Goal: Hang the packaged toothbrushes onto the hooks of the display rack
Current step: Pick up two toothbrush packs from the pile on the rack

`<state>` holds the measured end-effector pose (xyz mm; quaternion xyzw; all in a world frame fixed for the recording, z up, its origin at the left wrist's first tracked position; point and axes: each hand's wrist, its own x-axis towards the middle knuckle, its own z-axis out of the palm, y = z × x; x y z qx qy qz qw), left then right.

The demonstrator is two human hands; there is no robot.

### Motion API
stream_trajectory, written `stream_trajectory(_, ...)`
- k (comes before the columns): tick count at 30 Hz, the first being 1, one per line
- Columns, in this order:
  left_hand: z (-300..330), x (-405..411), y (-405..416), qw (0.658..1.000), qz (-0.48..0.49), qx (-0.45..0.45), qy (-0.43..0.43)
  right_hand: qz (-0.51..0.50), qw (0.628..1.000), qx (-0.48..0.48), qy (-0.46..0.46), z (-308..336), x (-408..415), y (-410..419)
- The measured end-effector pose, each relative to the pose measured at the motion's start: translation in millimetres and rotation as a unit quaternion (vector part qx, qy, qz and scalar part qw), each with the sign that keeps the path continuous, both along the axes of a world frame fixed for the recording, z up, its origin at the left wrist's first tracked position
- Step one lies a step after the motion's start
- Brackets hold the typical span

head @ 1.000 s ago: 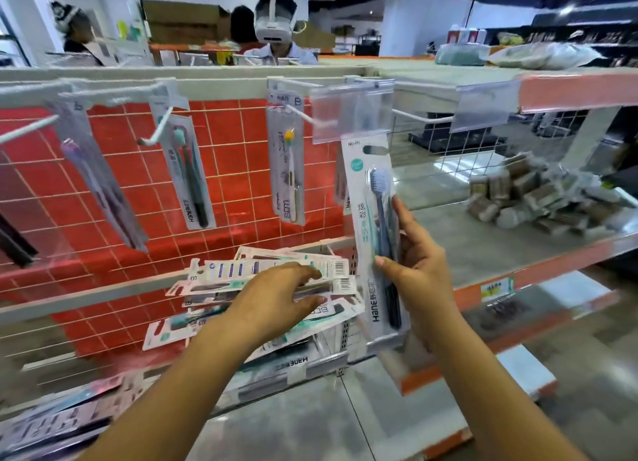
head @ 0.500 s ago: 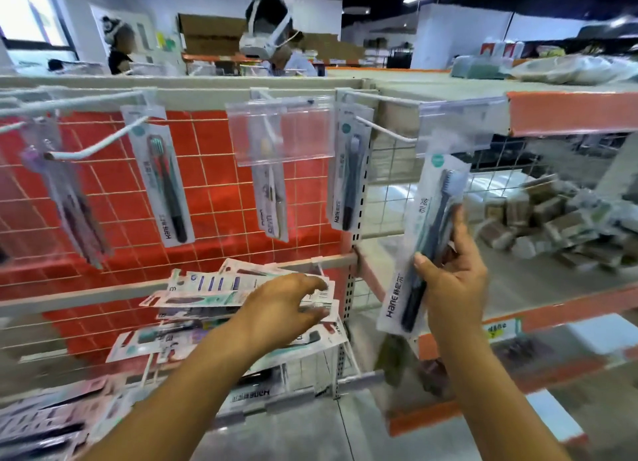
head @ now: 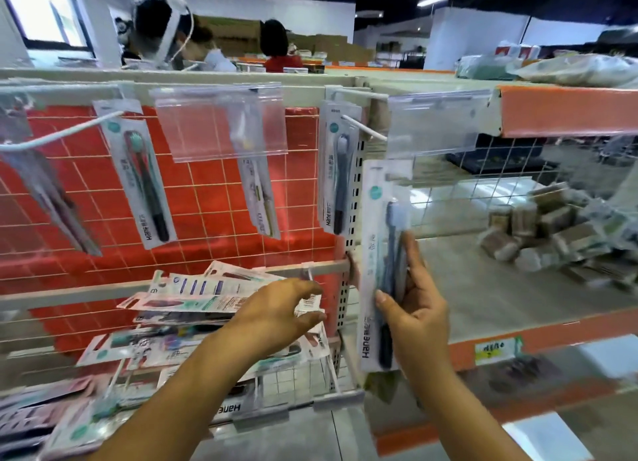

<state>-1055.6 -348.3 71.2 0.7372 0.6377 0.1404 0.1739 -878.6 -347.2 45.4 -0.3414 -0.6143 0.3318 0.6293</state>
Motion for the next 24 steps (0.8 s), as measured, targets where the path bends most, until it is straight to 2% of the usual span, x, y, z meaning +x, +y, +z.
stream_trajectory(4,-0.2,-0.3,0.9,1.000,0.005,0.008,0.004,0.018,0.998,0.033,-0.052,6.8,-10.7,8.3)
stream_trajectory(11,-3.4,-3.1,2.6,1.000,0.015,0.004,-0.001,-0.001,0.996,0.080,-0.047,31.8,-2.4,22.1)
stream_trajectory(19,-5.2,-2.1,10.0,1.000,0.006,0.018,0.008,-0.031,0.997,0.044,-0.053,26.3,2.7,25.4)
stream_trajectory(24,-6.0,-0.6,13.6,1.000,0.011,0.028,0.001,-0.053,0.987,-0.010,-0.148,32.7,-12.2,58.5)
